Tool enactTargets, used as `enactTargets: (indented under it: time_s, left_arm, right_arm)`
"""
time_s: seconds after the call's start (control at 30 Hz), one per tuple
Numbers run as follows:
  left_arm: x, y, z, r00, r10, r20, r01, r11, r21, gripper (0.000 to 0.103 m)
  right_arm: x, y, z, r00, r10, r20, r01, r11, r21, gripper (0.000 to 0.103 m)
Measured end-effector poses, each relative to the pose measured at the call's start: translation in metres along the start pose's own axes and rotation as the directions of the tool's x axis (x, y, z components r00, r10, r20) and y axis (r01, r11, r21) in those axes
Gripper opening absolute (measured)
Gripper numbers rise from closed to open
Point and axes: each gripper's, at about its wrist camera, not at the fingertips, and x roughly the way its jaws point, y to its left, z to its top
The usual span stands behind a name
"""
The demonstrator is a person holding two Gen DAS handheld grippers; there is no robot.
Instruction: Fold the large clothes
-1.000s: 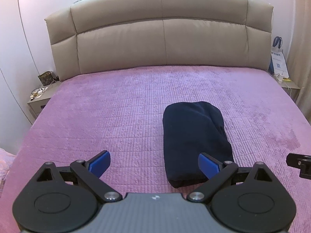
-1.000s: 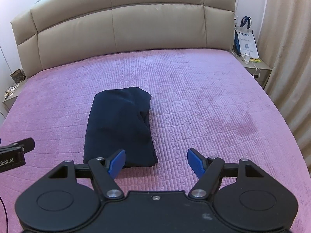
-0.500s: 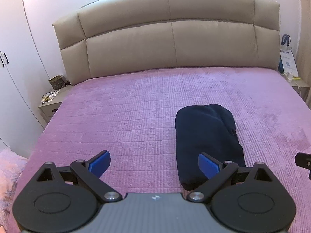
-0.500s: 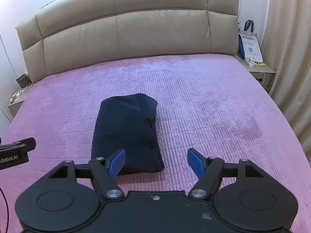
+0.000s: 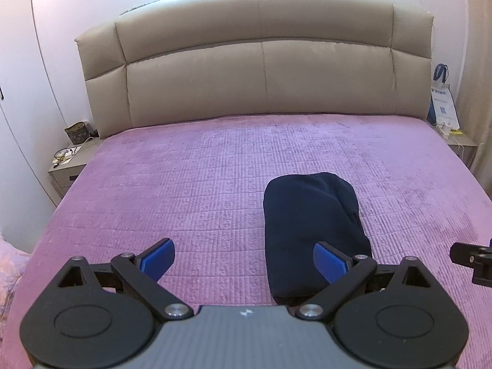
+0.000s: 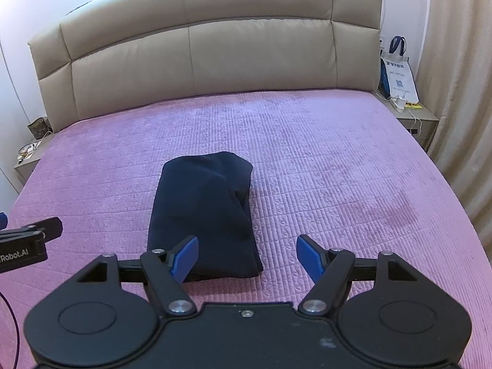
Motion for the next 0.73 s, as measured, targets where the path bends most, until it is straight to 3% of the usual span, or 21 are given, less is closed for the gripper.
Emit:
enactTargets:
  time_s: [0.47,0.73]
  left_arm:
    - [0.007,-0.002,0.001,1.0,0.004,-0.015,-0.004,1.0,0.015,0.098]
    - [0.01,-0.003,-0.005,1.0,0.01,0.015,-0.01,1.0,0.027,0.097]
  right_arm:
    - [0.004,0.001,0.001,1.0,0.002,-0.013,-0.002,1.0,-0.001,0.084]
    - [0.01,0.001,-0.001,0.999,0.004,-0.032,-0.004,1.0,-0.001,0.084]
